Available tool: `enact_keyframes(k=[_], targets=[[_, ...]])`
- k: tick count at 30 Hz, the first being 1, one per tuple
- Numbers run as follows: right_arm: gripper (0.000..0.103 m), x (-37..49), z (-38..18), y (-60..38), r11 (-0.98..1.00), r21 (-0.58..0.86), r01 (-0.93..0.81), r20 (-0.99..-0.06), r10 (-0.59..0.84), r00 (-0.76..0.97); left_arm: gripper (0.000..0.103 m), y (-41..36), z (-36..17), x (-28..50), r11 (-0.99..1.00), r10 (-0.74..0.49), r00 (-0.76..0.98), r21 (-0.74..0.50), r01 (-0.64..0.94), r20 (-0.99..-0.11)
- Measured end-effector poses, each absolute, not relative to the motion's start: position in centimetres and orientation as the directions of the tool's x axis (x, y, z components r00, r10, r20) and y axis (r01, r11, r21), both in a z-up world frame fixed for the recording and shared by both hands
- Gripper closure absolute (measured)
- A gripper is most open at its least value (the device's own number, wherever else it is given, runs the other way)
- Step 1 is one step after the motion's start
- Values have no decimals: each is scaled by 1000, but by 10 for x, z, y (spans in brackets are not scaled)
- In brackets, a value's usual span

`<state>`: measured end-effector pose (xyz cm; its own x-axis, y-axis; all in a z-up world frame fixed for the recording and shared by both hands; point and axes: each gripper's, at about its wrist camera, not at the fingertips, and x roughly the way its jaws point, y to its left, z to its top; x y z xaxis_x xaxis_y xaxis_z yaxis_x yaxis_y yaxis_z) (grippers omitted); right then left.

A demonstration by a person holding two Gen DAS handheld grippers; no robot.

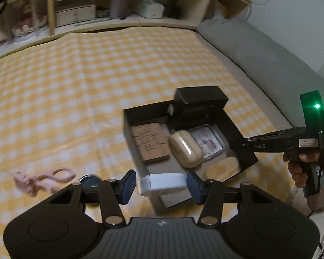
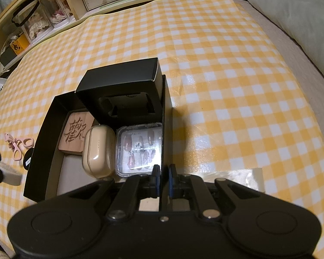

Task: Organize rigid objects
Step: 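Carry the tape measure into the tray, lower it, open the left tool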

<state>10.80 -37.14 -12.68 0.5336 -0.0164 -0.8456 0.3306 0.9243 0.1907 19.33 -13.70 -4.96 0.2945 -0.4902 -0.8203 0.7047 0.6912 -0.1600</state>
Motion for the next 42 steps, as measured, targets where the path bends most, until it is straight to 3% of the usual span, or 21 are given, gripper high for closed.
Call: enact_keyframes(k=[21, 23, 25, 42], targets=[[94, 108, -127, -370, 929, 180, 323, -848, -20, 530, 50, -196, -95, 187, 649, -398, 201, -120, 751, -895], [95, 109, -127, -369, 930, 176, 322, -849, -22, 528, 44, -195, -93, 187, 654, -408, 229, -108, 749, -884], [94, 109, -127, -369, 930, 176, 322, -849, -22, 528, 18, -195, -91, 188, 654, -410, 240, -100, 749, -880], [95, 111, -127, -368, 931, 173, 320, -851, -23, 525, 16, -192, -82, 179, 646, -419, 252, -92, 758, -872]])
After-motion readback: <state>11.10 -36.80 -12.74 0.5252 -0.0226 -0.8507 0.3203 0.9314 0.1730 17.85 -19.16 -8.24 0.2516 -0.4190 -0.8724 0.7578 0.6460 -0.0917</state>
